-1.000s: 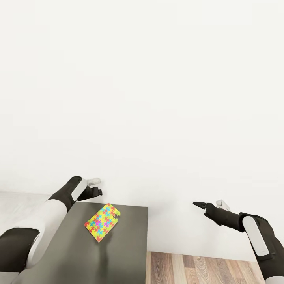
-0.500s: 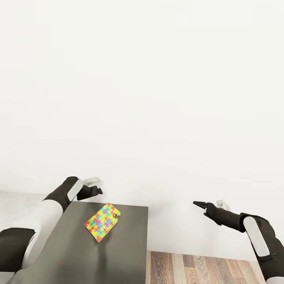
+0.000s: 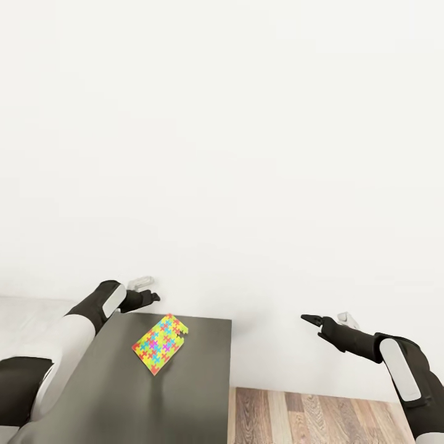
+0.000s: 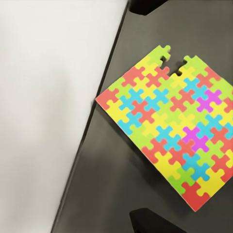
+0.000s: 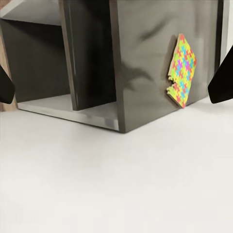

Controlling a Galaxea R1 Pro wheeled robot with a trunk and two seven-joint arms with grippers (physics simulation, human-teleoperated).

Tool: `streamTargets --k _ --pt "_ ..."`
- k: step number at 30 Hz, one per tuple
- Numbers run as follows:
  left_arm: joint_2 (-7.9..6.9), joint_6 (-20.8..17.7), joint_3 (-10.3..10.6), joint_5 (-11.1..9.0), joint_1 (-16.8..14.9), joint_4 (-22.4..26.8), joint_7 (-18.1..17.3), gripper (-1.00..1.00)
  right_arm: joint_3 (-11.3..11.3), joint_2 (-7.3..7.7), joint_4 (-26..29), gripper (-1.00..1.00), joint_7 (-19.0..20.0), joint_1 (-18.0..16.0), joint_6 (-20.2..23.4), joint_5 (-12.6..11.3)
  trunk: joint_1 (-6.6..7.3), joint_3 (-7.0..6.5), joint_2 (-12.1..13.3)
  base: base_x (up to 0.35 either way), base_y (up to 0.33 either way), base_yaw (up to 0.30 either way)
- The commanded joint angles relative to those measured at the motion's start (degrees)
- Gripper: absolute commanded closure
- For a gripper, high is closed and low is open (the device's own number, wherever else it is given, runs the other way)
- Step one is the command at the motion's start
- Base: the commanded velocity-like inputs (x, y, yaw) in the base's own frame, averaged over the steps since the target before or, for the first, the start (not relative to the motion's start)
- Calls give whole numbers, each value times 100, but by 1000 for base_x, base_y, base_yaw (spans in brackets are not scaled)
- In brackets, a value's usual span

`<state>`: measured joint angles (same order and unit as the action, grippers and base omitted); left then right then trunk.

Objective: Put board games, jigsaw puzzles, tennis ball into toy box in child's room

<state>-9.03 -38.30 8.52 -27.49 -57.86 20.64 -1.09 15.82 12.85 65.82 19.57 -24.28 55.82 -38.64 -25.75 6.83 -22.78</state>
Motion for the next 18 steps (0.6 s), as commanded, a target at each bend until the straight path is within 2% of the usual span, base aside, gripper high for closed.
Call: streamTargets --k 1,11,18 --pt "-6 -18 27 1 -3 3 -18 -100 11 -1 1 -100 55 -6 25 50 -3 22 -13 0 0 0" --pt "-51 -16 27 1 240 -1 -37 -100 0 -26 1 -100 52 -6 25 57 -3 116 -13 0 0 0" --pt "-112 -32 27 -5 288 2 -35 -100 0 -60 1 -100 48 -6 25 64 -3 181 -13 0 0 0"
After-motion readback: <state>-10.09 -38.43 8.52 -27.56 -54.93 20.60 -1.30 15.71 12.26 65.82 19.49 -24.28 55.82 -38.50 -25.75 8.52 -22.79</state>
